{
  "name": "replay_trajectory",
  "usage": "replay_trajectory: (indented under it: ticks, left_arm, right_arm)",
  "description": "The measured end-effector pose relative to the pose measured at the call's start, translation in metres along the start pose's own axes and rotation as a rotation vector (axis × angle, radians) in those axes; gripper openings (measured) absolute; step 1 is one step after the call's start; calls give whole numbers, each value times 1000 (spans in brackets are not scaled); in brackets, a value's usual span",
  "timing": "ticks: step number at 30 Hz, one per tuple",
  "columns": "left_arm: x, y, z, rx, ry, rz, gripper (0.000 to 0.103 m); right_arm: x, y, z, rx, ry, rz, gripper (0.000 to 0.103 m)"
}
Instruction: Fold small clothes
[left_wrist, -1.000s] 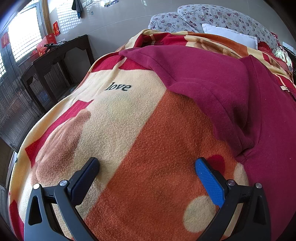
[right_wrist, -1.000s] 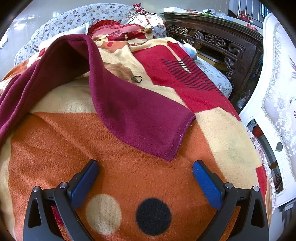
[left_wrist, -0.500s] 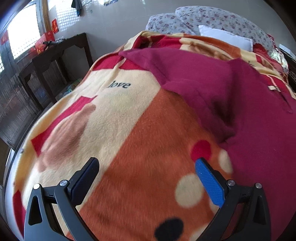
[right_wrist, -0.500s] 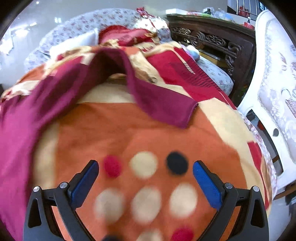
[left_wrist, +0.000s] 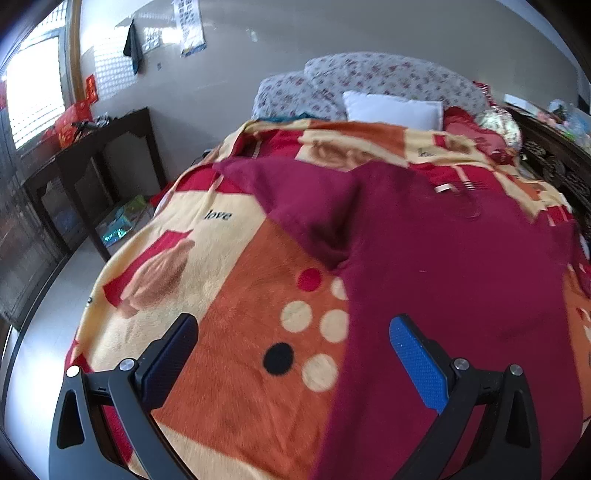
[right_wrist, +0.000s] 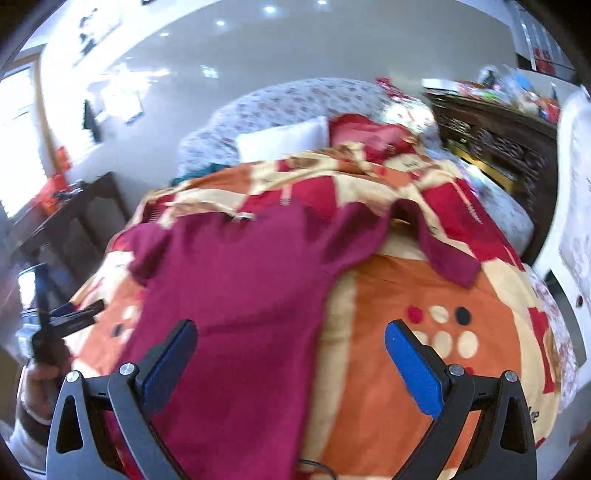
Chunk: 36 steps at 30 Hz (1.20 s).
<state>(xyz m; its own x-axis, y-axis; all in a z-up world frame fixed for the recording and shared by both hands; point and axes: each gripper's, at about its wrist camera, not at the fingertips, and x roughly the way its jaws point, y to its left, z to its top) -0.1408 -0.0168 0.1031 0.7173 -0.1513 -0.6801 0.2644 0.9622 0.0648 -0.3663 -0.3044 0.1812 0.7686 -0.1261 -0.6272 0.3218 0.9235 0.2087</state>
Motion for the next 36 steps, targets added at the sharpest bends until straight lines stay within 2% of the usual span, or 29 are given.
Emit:
replay_trajectory:
  ticks: [3,5,9,14,18,24,36]
  left_arm:
    - [-23,-4,-1,10,-20,-13,103]
    - [-36,-7,0,13,-30,-33,103]
    - [-58,-14,1,30,-64,-49,103]
    - [-66,-26,2,65,-80,-57,103]
    - [-66,-33,4,75,-93,-52,103]
    - [-52,-38,8,53,-70,-75,103]
    - [-17,-52,13,54,-27,-86,103]
  right_arm:
    - [-11,22,4,6,9,89,103]
    - [-18,38,5,-18,13,115,103]
    - [-17,64,8,-74,-11,127,103]
    - [-5,77,19,-58,-16,135,103]
    - [7,90,30,-102,-66,45,103]
    - [35,99,38,-124,-81,-28,103]
    - [83,98,30,-116,-58,-89,103]
